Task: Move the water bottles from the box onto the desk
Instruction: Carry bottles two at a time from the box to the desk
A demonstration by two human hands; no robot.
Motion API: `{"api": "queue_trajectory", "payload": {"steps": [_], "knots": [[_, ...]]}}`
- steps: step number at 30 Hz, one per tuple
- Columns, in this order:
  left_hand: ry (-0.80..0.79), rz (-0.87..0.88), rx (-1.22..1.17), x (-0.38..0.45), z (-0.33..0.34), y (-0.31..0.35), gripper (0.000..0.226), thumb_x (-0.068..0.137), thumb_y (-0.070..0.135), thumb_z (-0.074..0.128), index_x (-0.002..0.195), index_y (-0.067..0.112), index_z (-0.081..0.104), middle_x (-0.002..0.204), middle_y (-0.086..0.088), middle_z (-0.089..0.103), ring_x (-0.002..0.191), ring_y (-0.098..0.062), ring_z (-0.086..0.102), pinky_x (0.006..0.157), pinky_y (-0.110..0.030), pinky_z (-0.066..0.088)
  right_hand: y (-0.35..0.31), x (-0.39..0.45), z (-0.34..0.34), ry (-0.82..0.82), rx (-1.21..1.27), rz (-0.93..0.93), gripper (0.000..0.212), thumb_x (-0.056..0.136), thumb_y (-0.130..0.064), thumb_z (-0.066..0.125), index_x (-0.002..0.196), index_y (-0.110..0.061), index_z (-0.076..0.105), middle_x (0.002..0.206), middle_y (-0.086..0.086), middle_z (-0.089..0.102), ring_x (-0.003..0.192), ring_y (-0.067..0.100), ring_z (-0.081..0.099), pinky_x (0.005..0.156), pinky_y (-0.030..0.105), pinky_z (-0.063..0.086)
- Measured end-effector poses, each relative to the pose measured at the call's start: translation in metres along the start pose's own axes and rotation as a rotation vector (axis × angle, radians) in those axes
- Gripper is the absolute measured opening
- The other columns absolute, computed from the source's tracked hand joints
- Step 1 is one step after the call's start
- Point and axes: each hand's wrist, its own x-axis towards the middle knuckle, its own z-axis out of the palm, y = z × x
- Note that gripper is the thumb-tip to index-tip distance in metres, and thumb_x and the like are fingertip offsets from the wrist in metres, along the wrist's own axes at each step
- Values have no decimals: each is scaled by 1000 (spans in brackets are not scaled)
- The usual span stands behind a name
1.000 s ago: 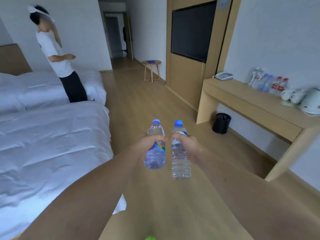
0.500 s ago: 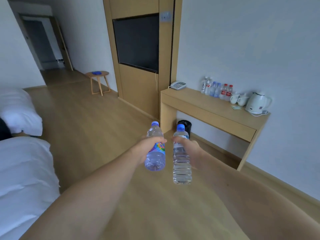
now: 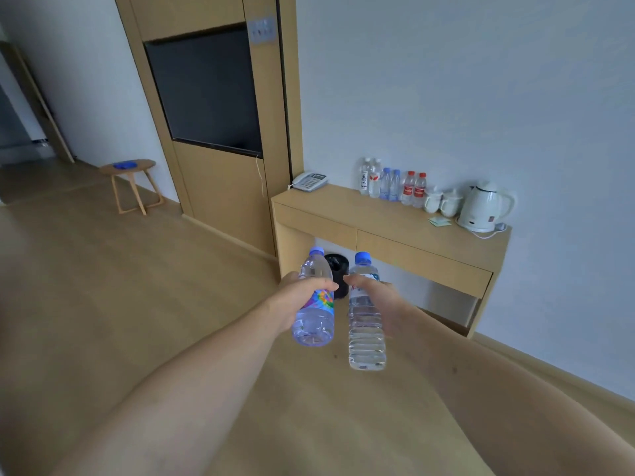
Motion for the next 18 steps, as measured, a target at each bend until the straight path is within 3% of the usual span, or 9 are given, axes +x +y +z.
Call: {"api": "queue_trajectory", "payload": {"steps": [7, 10, 18], "knots": [[-35, -30, 5, 108, 16, 53, 76, 47, 31, 93, 114, 9, 65, 92, -17, 77, 74, -33, 76, 68, -40, 63, -62, 105, -11, -28, -1, 1, 63, 71, -33, 87, 119, 0, 63, 79, 15, 68, 64, 32, 67, 62, 41, 58], [-28, -51, 8, 146, 16, 66, 76, 46, 32, 93, 112, 9, 63, 88, -16, 78, 71, -32, 77, 63, -37, 61, -77, 141, -7, -34, -2, 14, 60, 73, -32, 86, 119, -1, 63, 82, 16, 68, 66, 32, 67, 62, 40, 58], [-67, -67, 7, 268, -10, 94, 82, 49, 35, 94, 119, 6, 61, 93, -19, 77, 69, -32, 76, 62, -35, 59, -106, 252, 25, 11, -5, 31, 65, 74, -32, 86, 126, -3, 58, 109, 23, 72, 77, 35, 71, 67, 42, 60]]}}
